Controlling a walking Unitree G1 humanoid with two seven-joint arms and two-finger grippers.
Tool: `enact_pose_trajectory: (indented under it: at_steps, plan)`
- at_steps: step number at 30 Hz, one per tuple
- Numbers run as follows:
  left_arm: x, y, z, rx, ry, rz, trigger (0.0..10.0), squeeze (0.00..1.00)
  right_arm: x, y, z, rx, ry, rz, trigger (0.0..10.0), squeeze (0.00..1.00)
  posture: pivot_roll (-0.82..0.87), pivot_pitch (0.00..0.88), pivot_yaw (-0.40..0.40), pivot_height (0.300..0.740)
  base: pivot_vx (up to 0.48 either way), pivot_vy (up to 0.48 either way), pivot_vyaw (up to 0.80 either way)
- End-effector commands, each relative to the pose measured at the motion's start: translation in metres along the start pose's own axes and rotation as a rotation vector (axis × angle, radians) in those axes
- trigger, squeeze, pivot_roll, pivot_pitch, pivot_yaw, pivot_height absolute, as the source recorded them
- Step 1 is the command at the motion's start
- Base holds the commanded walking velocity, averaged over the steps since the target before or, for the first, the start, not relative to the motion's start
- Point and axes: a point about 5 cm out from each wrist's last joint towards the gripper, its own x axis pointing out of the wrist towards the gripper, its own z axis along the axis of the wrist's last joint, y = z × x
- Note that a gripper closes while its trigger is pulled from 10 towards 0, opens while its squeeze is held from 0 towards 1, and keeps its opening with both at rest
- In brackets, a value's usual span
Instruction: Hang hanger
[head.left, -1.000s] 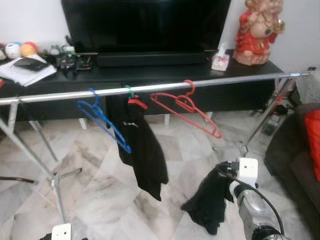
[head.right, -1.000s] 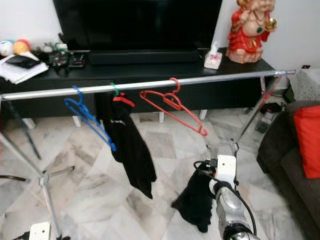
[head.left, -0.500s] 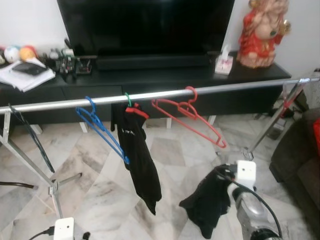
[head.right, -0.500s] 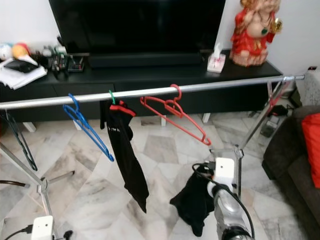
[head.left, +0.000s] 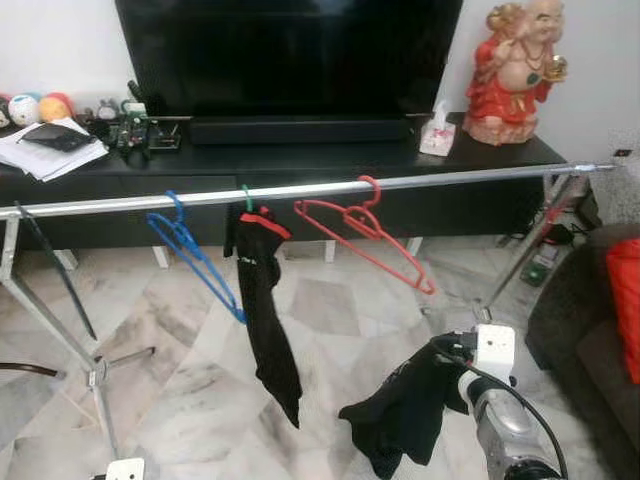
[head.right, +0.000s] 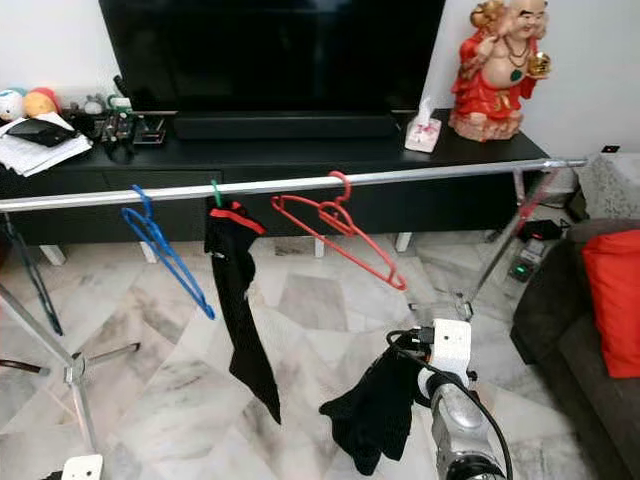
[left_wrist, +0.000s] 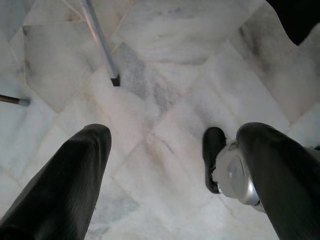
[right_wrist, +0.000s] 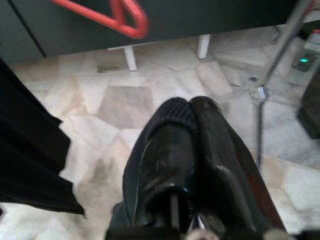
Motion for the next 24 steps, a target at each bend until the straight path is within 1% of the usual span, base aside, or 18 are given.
enact_pose_trajectory:
  at_steps: [1,5,10,16,19,24]
  plan:
    - [-0.0026,0.0016,-0.0112,0.004,0.047,0.004,10.0,0.00,0.0043,0.0012,0.0113,-0.017,-0.044,0.012,10.0,0.00,0.06,0.000,-0.055,0.716,0.000,-0.416,0.00]
    - [-0.0043,0.0002,-0.0165,0.001,0.058,0.003,10.0,0.00,0.0042,0.0011,0.0113,-0.026,-0.042,0.017,10.0,0.00,0.06,0.000,-0.058,0.716,0.000,-0.429,0.00]
    - [-0.0046,-0.0021,-0.0176,-0.003,0.057,-0.001,10.0,0.00,0.0039,-0.0001,0.0119,-0.044,-0.045,0.020,10.0,0.00,0.07,0.000,-0.062,0.716,0.000,-0.440,0.00]
    - [-0.0040,-0.0034,-0.0150,-0.005,0.043,-0.006,10.0,0.00,0.0039,-0.0013,0.0128,-0.045,-0.048,0.021,10.0,0.00,0.06,0.000,-0.066,0.716,0.000,-0.442,0.61]
    - [-0.0039,-0.0038,-0.0147,-0.005,0.040,-0.007,10.0,0.00,0.0036,-0.0022,0.0116,-0.023,-0.042,0.013,10.0,0.00,0.06,0.000,-0.064,0.716,0.000,-0.441,0.00]
    - [-0.0040,-0.0042,-0.0148,-0.005,0.038,-0.008,10.0,0.00,0.0031,-0.0020,0.0105,-0.025,-0.040,0.015,10.0,0.00,0.06,0.000,-0.062,0.716,0.000,-0.441,0.00]
